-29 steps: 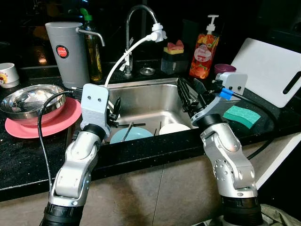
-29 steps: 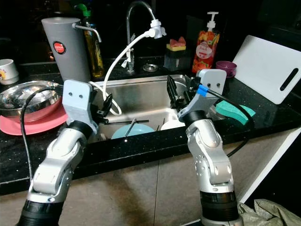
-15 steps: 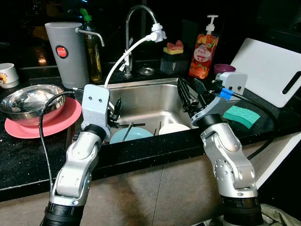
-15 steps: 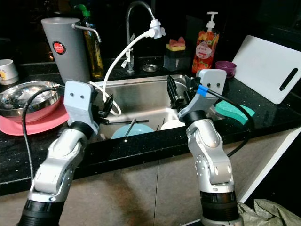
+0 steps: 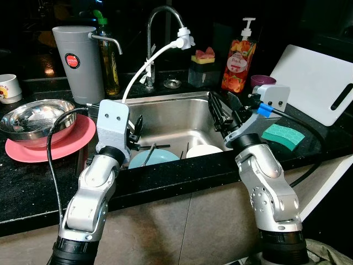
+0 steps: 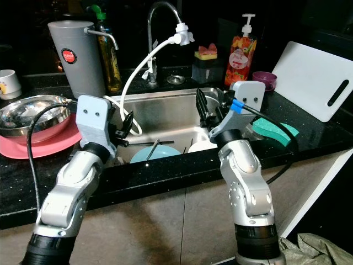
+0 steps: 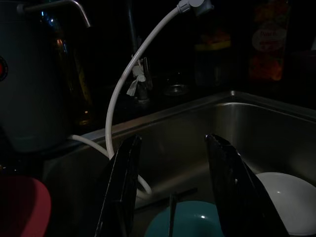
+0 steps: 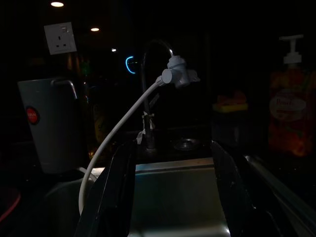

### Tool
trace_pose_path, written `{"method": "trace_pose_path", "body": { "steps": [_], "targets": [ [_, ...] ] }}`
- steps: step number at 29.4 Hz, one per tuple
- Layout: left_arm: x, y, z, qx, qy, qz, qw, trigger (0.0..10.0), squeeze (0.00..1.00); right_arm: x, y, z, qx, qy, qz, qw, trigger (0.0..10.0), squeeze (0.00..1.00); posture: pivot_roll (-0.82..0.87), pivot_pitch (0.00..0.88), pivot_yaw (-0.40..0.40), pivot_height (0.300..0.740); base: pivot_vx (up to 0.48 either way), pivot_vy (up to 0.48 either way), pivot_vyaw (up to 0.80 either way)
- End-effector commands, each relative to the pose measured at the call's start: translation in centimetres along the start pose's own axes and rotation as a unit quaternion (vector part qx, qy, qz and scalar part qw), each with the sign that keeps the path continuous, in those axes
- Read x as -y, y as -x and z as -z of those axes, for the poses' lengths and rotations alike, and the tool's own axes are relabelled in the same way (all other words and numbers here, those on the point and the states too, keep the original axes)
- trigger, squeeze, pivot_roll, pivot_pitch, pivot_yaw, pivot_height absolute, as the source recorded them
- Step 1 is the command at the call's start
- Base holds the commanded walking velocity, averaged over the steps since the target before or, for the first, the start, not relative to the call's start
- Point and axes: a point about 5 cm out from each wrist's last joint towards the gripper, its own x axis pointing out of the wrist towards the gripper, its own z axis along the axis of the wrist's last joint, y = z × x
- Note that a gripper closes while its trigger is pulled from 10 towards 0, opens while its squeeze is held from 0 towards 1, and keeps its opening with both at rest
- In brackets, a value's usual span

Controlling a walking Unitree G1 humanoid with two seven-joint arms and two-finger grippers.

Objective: Kitchen organization

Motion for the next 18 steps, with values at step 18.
{"method": "trace_pose_path", "body": {
  "steps": [18],
  "targets": [
    [-11.5, -2.9, -0.1, -0.117, -0.107, -0.129, 0.979, 10.0, 0.00, -0.1, 0.3, -0.1, 0.009, 0.010, 0.000, 1.000, 10.0, 0.00, 0.03, 0.089, -0.009, 0.740, 0.000, 0.000, 0.00]
  ]
}}
